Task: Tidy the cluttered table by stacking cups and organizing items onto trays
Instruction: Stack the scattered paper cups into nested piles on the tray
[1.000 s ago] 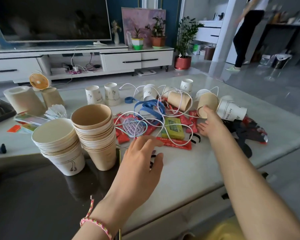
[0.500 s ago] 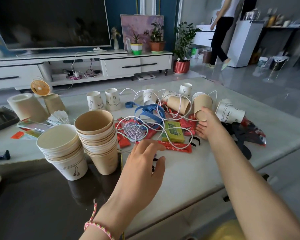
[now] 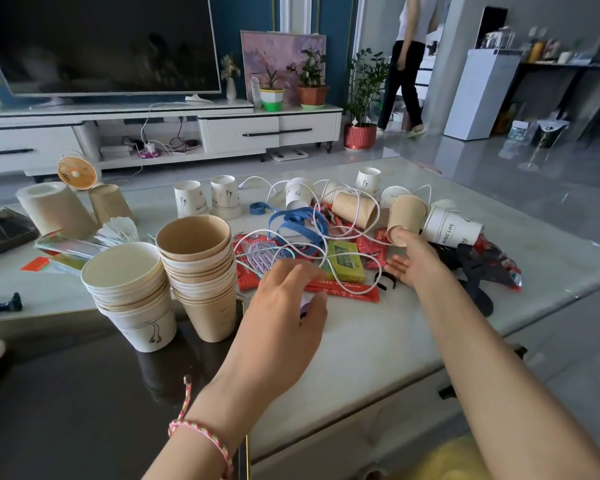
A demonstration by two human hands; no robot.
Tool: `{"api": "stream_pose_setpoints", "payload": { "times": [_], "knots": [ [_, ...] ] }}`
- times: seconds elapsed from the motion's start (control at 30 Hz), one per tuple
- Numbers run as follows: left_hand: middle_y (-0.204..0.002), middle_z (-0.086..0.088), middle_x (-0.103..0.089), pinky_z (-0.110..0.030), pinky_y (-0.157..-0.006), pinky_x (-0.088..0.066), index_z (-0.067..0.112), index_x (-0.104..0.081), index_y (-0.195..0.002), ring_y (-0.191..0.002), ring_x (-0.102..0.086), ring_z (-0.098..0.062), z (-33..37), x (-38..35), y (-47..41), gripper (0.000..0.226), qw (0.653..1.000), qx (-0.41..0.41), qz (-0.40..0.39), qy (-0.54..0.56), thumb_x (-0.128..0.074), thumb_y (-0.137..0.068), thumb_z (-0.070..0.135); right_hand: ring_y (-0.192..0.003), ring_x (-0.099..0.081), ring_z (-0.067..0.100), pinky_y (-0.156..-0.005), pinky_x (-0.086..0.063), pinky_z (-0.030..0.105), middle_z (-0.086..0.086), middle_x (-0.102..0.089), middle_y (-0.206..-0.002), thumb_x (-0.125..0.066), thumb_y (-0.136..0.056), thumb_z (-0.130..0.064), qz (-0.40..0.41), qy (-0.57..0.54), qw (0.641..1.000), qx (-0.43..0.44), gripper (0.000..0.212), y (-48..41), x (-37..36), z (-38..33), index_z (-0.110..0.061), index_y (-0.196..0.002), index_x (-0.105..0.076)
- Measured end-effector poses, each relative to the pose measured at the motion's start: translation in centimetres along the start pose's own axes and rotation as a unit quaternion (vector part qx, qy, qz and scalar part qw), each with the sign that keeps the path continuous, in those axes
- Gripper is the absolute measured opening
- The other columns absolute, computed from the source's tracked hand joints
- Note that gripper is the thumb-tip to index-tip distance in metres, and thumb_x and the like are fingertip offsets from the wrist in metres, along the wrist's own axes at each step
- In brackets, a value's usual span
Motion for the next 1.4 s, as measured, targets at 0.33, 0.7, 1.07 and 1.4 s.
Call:
{"api": "stream_pose_setpoints", "payload": {
  "times": [0.33,0.7,1.07,1.4],
  "knots": [
    [-0.112,0.020,-0.042,0.007,-0.081,-0.025,0.023,-0.055,-0.119,-0.104,-0.039,0.005,-0.4,-1.0,-0.1,0.028,1.000,0.010,-0.014,0.009,-0.052,-0.092,0.022,-0.097,-0.059,0.025,-0.082,-0.054,0.040,0.007,-0.054,-0.112,-0.078,-0.058,-0.056,0.125,-0.016,0.991,0.042,0.087,-1.4,-0.4,0.2,-0.010,-0.122,-0.041],
    [-0.110,0.017,-0.043,0.009,-0.077,-0.024,0.022,-0.055,-0.120,-0.098,-0.036,0.008,-1.1,-0.7,-0.3,0.028,1.000,0.015,-0.017,0.008,-0.053,-0.091,0.019,-0.079,-0.057,0.022,-0.077,-0.055,0.037,0.003,-0.057,-0.096,-0.071,-0.069,-0.049,0.151,-0.016,0.987,0.053,0.056,-1.7,-0.6,-0.3,-0.012,-0.109,-0.055],
    [-0.125,0.006,-0.045,0.002,-0.086,-0.029,0.016,-0.051,-0.123,-0.108,-0.038,0.015,1.9,2.1,-0.6,0.032,0.997,-0.012,0.053,0.059,-0.050,-0.093,0.026,-0.061,-0.055,0.007,-0.048,-0.046,0.017,-0.004,-0.060,-0.072,-0.066,-0.077,-0.048,-0.009,0.041,0.981,0.189,0.040,8.6,-1.5,-2.7,-0.011,-0.090,-0.059],
    [-0.106,0.010,-0.054,-0.012,-0.088,-0.031,0.014,-0.054,-0.110,-0.111,-0.046,-0.017,1.4,11.5,0.5,0.025,0.972,-0.004,0.236,0.005,-0.037,-0.094,0.025,-0.095,-0.066,0.017,-0.079,-0.051,0.022,0.000,-0.070,-0.103,-0.071,-0.068,-0.019,-0.453,0.115,0.813,0.348,0.041,22.7,-6.7,-5.4,-0.017,-0.108,-0.059]
  ]
}}
Point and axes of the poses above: each hand's wrist, its own y-axis away from the middle knuckle, its own x-axis out of the back of the hand, z = x × y, the point moved 6 cm from there along -y, towards the middle knuckle
